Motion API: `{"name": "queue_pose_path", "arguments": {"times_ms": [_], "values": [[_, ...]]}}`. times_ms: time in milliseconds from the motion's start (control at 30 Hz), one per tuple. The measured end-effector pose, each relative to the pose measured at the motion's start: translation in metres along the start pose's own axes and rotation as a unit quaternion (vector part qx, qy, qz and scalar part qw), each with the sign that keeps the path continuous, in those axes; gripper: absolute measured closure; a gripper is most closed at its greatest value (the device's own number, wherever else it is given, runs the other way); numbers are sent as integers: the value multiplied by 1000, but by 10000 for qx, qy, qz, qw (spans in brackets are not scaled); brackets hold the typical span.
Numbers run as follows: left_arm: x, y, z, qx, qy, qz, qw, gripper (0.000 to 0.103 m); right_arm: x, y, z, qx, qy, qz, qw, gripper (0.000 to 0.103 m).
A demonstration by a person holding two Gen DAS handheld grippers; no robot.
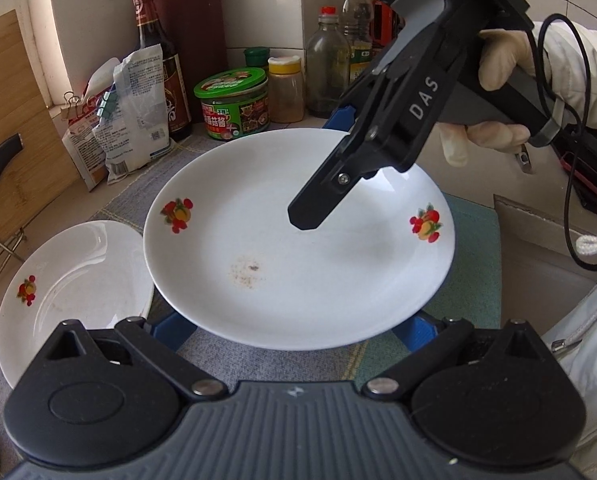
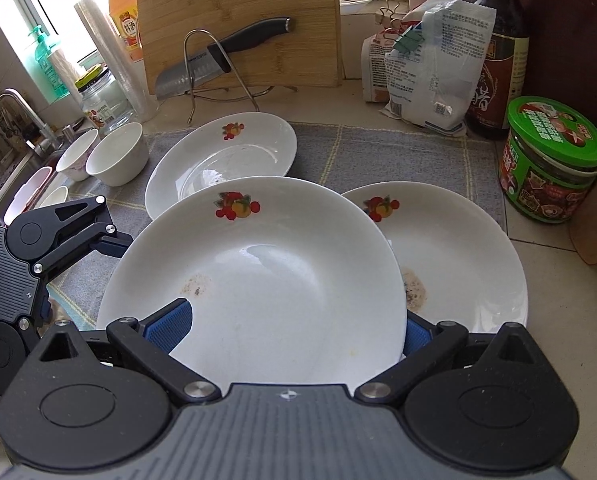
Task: Organize plates and bowls
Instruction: 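Carry the fruit plate onto the stained plate with the right tool while the left tool holds the flower plate, then lower the fruit plate onto the stained plate with the right tool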
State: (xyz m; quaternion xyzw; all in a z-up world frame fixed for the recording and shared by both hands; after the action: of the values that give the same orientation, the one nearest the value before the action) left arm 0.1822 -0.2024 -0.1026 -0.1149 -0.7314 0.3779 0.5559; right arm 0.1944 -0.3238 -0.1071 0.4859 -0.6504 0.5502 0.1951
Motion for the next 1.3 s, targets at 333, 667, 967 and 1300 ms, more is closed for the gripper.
{"name": "queue_pose_path", "arguments": {"times_ms": [333, 667, 967, 1300], "values": [[-22, -10, 0, -8, 53, -104, 9999, 2, -5, -1, 25, -153, -31, -44, 9999, 0], [-39, -19, -2, -28, 74, -240, 9997, 2, -9, -2, 46, -271, -106, -55, 9996, 0], [-49, -26, -6, -10, 70, -286, 9996, 2, -13, -3, 62, -392, -159, -53, 9991, 0], [-60, -32, -11, -94, 71, -339, 9994, 2, -14, -3, 74, -511, -152, -47, 9986, 0]]}}
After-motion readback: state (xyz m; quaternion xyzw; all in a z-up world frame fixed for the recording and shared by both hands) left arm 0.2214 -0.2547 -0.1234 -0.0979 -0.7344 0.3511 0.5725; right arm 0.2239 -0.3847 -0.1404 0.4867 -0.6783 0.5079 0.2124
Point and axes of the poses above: each gripper's, at about its wrist camera, not at the fingertips, and x roughly against the way its jaws point, z to its right, y to its underside, the point moved 7 cm from there along -x, roughly the way its jaws point, and after that the axes turned 4 degrees about -y, right-handed, at the moved point
